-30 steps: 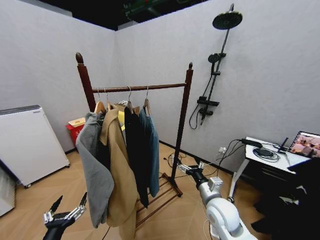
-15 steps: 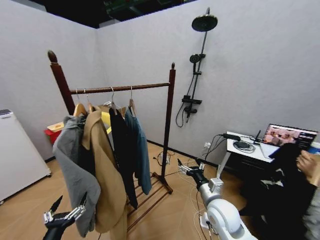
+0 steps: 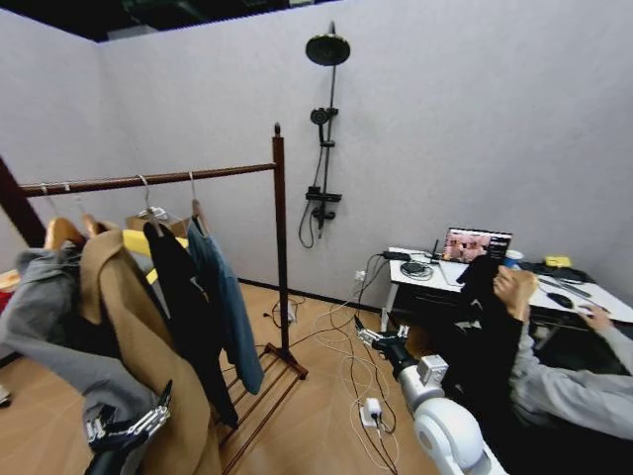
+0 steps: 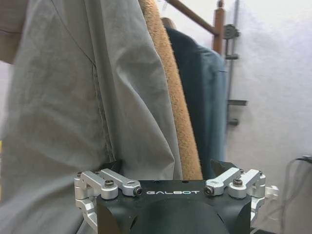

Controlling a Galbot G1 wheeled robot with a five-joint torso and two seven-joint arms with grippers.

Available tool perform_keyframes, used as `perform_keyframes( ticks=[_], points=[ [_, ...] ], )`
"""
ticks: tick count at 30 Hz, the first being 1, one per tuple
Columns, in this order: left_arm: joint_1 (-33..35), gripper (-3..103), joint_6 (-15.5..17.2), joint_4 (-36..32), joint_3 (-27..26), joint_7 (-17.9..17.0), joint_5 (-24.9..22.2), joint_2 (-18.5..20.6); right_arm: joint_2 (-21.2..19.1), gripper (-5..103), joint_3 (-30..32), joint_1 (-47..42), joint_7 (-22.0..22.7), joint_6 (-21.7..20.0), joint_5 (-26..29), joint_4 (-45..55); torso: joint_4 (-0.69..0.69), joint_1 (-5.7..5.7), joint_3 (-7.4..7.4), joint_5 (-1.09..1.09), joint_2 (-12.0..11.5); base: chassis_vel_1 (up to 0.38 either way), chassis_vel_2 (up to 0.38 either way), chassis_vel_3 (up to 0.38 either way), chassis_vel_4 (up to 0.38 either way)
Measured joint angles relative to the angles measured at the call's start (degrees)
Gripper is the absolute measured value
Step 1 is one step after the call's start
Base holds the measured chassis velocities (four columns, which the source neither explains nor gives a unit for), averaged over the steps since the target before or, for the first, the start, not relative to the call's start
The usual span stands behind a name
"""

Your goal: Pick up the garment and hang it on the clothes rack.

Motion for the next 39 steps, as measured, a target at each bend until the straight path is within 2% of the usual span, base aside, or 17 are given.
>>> perform_keyframes(
  ticks=[24,30,39],
  points=[
    [-0.01,100,0.00,0.00,0.00,0.03,0.00,0.00,1.80,100,-0.02,-1.26,-0.11,0.28,-1.28,-0.10,-0.04,0.00,0.00,-0.01,0.00,-0.104,-0.143,-0.140,-0.104],
    [0.00,100,0.00,0.00,0.00,0.03,0.00,0.00,2.13,100,-0.23,-1.24,-0.19,0.36,-1.42,-0.32,0.02,0.00,0.00,0.00,0.00,0.030,-0.071,-0.062,0.026],
    [0.00,100,0.00,0.00,0.00,0.02,0.00,0.00,2.81,100,-0.35,-1.27,-0.58,0.90,-1.80,-0.96,-0.02,0.00,0.00,0.01,0.00,0.058,-0.051,-0.057,0.044]
  ],
)
